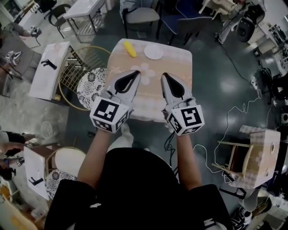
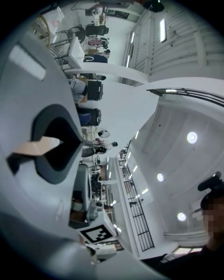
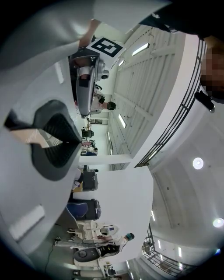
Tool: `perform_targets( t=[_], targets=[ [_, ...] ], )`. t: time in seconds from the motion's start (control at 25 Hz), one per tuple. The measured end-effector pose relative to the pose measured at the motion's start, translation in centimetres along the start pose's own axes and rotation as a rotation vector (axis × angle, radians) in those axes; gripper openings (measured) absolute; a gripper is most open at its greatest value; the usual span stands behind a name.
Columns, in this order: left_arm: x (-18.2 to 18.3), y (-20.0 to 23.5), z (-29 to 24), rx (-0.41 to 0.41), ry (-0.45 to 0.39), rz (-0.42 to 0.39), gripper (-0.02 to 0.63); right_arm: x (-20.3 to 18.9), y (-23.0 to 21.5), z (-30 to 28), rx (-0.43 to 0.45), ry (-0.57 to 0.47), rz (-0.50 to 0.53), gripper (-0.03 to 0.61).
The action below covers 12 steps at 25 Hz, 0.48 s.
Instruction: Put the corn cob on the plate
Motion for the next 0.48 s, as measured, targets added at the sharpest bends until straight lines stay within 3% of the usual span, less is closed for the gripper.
perform_targets(
  t=[0.48],
  targets=[
    [-0.5,8.3,-2.2,-0.015,0.008,0.041,0.003,-0.3,-0.5,-7.7,-0.031,0.043,0.001,0.002]
  ],
)
Point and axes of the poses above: the fingertips, and each gripper's own axes: z backward along the fingers, y to its left, x out of its top, the point moved 2 cm from there along z, backward along the fingers
